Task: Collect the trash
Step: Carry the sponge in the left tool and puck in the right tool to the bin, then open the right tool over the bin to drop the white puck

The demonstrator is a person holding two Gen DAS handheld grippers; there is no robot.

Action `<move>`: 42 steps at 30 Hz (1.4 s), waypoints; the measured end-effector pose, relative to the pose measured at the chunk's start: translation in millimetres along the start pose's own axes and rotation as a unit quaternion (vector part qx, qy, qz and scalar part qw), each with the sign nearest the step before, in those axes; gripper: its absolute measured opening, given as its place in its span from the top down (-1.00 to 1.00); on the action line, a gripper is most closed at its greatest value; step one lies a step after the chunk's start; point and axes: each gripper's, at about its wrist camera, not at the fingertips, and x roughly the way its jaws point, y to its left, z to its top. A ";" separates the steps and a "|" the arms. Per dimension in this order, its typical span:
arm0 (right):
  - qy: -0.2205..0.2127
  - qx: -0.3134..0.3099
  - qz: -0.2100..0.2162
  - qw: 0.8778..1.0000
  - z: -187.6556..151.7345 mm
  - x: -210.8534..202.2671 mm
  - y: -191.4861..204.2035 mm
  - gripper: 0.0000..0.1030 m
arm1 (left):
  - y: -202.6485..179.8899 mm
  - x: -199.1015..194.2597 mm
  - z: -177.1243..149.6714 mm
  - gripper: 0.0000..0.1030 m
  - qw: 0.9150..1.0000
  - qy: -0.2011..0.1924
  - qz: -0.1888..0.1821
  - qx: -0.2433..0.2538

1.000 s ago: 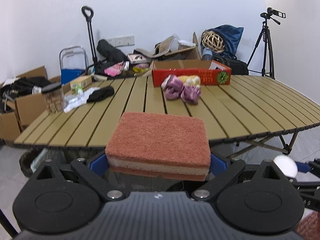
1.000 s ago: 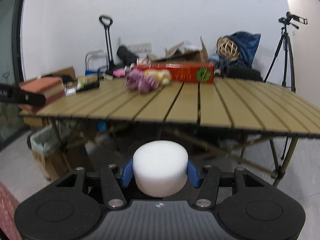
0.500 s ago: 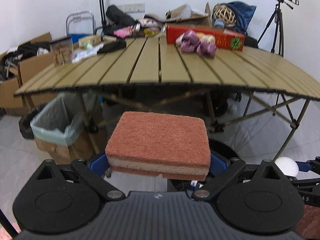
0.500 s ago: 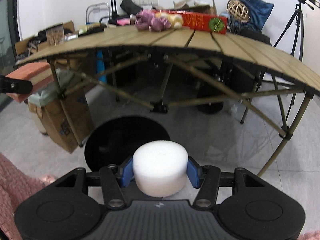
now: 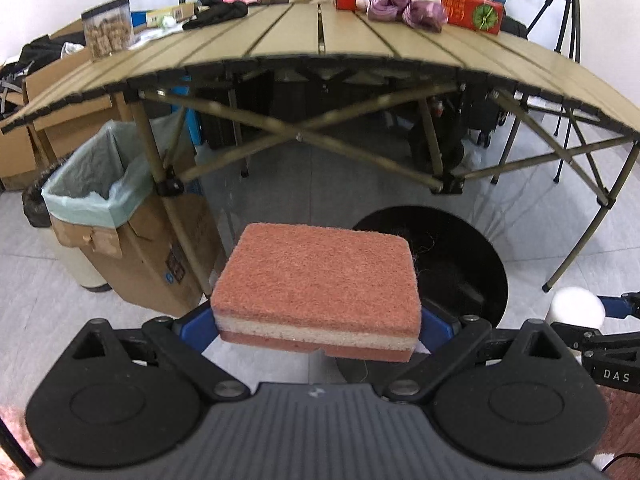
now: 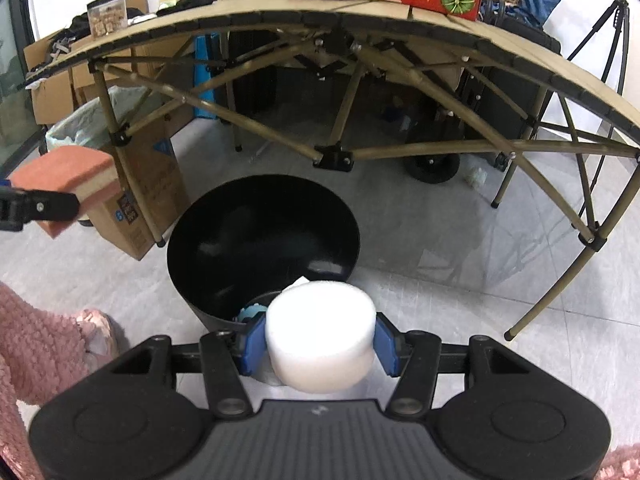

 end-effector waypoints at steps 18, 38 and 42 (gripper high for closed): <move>0.024 -0.004 0.013 1.000 17.3 26.8 14.1 -0.05 | 11.1 31.9 -8.6 -0.93 0.998 0.060 0.025 -0.023; 0.028 -0.029 0.035 0.999 58.1 65.8 44.7 -0.06 | 23.4 40.6 -7.1 -0.93 0.994 0.074 0.053 -0.053; 0.029 -0.033 0.036 0.998 66.2 77.0 50.2 -0.06 | 25.0 42.1 -7.6 -0.93 0.994 0.077 0.055 -0.056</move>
